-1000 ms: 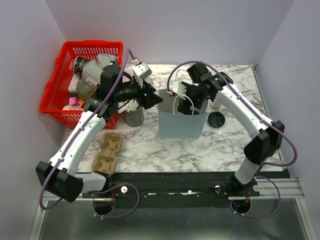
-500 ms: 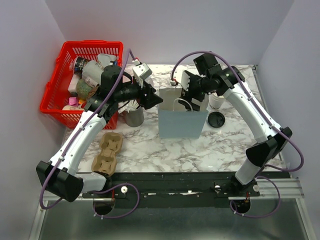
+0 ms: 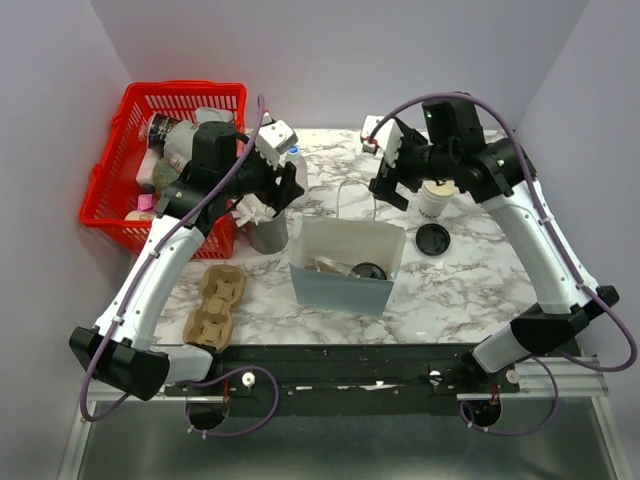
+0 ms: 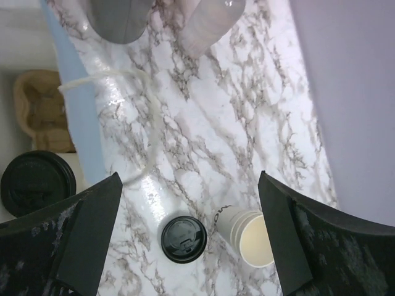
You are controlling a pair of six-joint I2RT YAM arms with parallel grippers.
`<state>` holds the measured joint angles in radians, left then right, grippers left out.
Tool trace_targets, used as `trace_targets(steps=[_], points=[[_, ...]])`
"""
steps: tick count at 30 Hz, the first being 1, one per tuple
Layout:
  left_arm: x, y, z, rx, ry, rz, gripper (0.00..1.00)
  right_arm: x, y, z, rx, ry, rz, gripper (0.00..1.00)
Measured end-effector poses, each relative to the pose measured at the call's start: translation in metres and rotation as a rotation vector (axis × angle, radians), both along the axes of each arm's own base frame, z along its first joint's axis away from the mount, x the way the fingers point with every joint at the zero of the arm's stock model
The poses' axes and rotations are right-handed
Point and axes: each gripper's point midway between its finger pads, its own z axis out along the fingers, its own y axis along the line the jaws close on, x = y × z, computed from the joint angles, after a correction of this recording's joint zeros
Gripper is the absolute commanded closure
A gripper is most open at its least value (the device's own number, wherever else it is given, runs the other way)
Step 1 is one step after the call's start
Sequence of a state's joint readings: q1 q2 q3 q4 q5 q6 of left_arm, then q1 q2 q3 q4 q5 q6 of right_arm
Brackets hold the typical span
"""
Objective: Pack the takeout coffee
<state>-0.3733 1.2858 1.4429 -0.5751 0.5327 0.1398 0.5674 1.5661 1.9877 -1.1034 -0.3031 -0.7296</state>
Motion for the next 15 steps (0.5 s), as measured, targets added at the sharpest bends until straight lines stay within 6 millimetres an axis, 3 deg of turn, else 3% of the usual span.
trace_targets(steps=[3,7,15], points=[[0.003,0.013,-0.004,0.058,-0.02,0.03,0.3,-0.004,-0.002,0.017,0.046,-0.056,-0.002,0.0],[-0.002,0.021,-0.017,0.114,0.005,0.038,0.3,-0.003,0.0,0.023,0.078,-0.076,-0.011,0.0],[-0.009,0.029,-0.035,0.164,0.045,0.047,0.3,-0.005,0.003,-0.003,0.057,-0.011,-0.002,0.02]])
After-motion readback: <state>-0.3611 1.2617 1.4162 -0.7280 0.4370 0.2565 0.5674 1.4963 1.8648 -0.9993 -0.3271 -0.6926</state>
